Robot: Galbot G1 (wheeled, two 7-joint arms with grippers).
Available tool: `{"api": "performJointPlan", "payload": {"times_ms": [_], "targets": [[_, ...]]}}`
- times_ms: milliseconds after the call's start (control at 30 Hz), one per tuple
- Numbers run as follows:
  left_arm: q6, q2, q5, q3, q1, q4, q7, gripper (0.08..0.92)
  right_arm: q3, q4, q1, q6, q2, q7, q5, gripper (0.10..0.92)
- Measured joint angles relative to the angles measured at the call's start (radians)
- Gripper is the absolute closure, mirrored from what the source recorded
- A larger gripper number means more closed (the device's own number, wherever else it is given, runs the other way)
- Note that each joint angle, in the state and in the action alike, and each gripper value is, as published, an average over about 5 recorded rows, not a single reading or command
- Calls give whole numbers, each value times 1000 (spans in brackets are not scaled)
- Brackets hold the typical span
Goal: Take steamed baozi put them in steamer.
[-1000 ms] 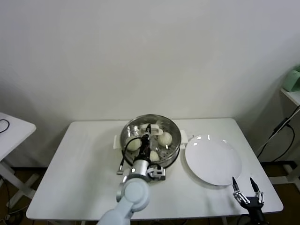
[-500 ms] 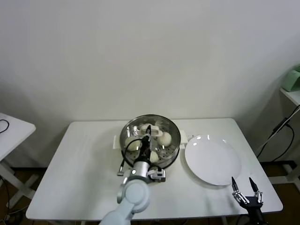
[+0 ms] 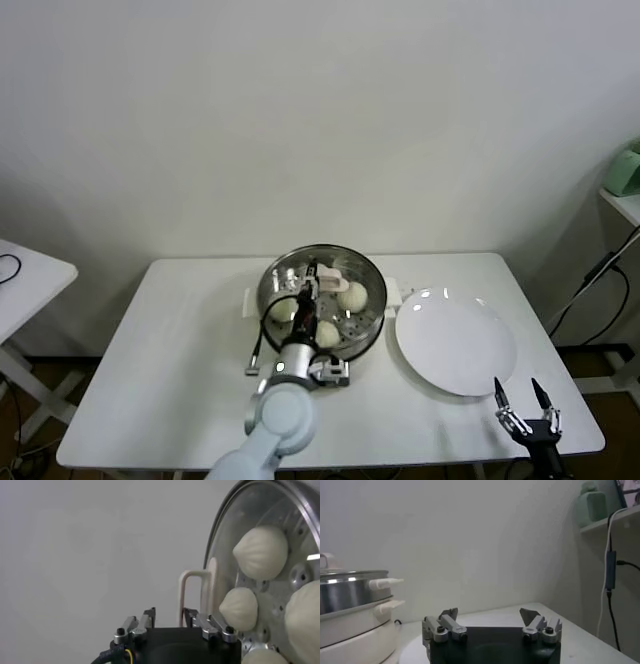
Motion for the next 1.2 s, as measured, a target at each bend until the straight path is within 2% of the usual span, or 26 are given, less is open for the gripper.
{"api": "performJointPlan", "payload": {"times_ms": [433,833,1000,1200], "targets": [[-1,34,-46,-5,33,-58,-12,196,-2,-3,-2,2,2,-4,-4,203],[-15,130,-214,-47,113,-222,-42,177,-10,-16,7,-3,1,-7,-12,203],[-58,169,-445,-114,165,-288,-105,177,-8,-14,6,-11,-3,8,-30,203],[-143,176,-839,-267,246,-333,-154,177,-8,4,-2,-23,-13,31,-61,203]]}}
